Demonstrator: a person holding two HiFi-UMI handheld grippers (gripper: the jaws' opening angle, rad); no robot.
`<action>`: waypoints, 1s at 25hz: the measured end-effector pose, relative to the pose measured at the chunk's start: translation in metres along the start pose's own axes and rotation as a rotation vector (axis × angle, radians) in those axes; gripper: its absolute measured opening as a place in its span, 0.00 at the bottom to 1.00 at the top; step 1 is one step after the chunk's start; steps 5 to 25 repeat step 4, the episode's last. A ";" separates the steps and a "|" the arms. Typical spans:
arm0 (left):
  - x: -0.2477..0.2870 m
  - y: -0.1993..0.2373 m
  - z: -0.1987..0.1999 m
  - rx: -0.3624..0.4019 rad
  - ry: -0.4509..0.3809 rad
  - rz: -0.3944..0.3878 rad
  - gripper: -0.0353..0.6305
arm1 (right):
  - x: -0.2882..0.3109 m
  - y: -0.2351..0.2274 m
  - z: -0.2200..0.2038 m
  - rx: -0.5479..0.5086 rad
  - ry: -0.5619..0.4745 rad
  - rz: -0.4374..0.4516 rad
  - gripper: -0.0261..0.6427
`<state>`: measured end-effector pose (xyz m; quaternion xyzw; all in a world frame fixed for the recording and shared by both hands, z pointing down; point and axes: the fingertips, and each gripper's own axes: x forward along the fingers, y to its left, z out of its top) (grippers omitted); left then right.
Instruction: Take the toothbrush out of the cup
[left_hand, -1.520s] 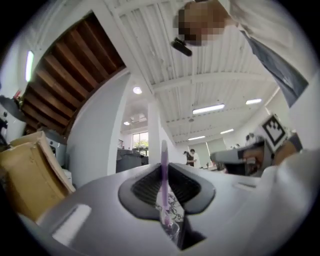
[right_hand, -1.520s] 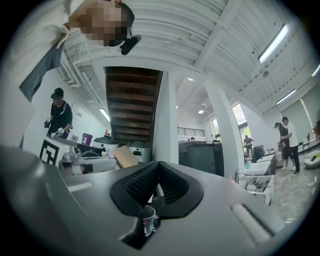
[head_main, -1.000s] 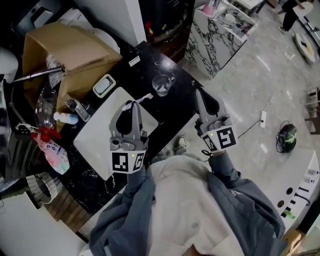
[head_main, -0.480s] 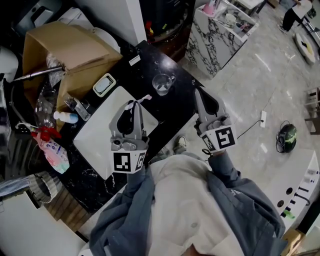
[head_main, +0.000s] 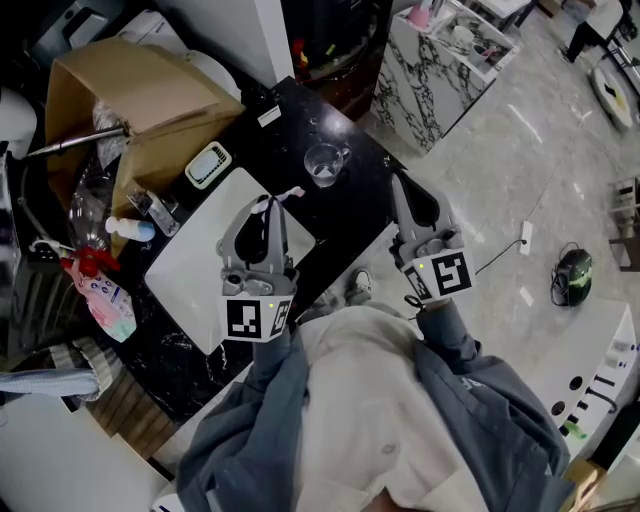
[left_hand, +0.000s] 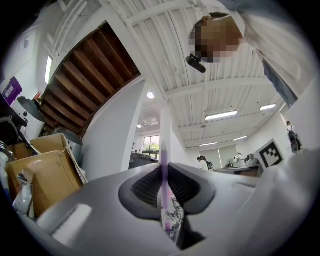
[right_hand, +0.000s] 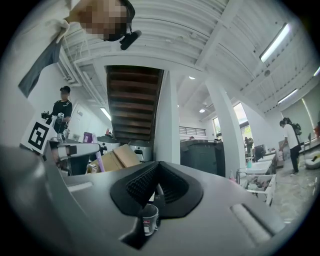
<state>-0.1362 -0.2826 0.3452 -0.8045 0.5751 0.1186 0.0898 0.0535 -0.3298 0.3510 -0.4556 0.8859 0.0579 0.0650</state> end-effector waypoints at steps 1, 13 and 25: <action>0.000 0.000 0.000 0.000 0.001 -0.001 0.20 | 0.000 0.000 0.000 -0.001 0.001 0.000 0.05; 0.000 -0.001 0.000 0.000 0.003 -0.003 0.20 | -0.001 0.000 0.000 -0.005 0.004 -0.001 0.05; 0.000 -0.001 0.000 0.000 0.003 -0.003 0.20 | -0.001 0.000 0.000 -0.005 0.004 -0.001 0.05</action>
